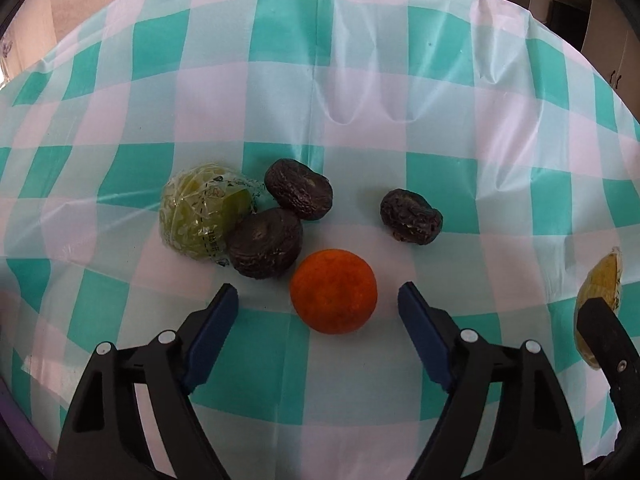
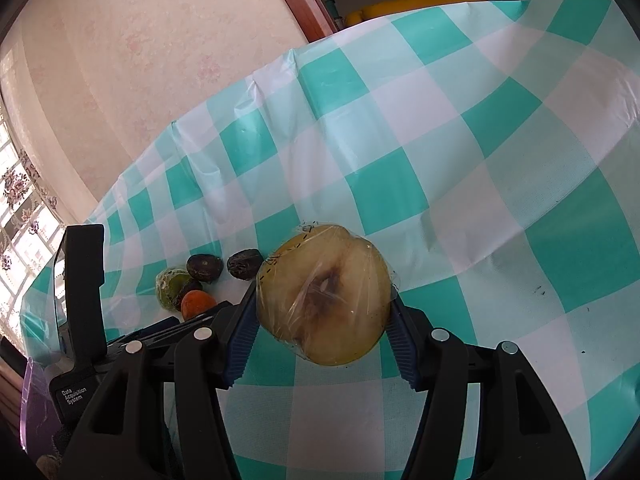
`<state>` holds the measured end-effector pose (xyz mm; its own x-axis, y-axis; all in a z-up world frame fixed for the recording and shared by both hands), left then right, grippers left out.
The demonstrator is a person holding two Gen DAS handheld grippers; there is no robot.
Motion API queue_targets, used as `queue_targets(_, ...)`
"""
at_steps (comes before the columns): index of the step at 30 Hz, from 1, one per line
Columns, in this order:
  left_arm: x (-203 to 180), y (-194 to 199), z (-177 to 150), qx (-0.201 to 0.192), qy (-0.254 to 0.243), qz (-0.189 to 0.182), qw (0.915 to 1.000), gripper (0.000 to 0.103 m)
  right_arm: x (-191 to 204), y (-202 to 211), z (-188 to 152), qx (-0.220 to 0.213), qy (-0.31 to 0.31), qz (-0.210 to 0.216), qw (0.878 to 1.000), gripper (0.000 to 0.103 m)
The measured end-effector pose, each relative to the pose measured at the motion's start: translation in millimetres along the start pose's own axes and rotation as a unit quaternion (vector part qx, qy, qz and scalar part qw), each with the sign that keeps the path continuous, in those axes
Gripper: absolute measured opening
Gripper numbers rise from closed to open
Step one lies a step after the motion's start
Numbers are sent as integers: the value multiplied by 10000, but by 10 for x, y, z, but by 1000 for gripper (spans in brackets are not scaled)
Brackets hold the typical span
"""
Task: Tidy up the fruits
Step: 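Lift the halved fruit and mandarin off the table with both tools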
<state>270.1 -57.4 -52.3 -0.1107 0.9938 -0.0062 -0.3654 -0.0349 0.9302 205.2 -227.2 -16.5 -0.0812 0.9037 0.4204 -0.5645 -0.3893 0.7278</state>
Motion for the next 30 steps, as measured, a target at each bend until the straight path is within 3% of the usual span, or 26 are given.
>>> queue_targets(1, -10, 19, -5, -77, -47, 121, 9999, 50, 0, 1, -1, -1, -2, 7, 10000, 58)
queue_targets(2, -40, 49, -27, -145, -118, 7, 9998, 36, 1, 1, -1, -4, -5, 8, 10000, 58)
queue_targets(9, 15, 478, -575, -627, -245, -110, 9977, 35, 18, -3, -13, 6, 38, 44, 10000, 58)
queue_targets(20, 797, 831, -1577, -782, 927, -805, 9893, 35, 33, -26, -12, 55, 90, 46, 9999, 58)
queue_targets(26, 887, 855, -1587, -880, 1195, -1146, 9822, 35, 33, -35, -9, 64, 99, 37, 9999, 58)
queue_targets(30, 860, 874, -1570, -967, 1118, -1092, 9830, 35, 35, -47, -13, 97, 97, 7, 9999, 58)
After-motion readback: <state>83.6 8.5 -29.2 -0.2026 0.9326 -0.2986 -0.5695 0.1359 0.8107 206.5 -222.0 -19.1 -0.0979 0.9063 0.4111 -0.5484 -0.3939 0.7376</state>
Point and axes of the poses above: each gripper's, at about its wrist camera, not at the fingertips, and y roughly against the way its jaws point, x to its left, z to its top, the point moved 7 cm from there along -y, roughly the way its jaws point, and after that the axes turned 14 degrees about x, right-handed, at the moved point
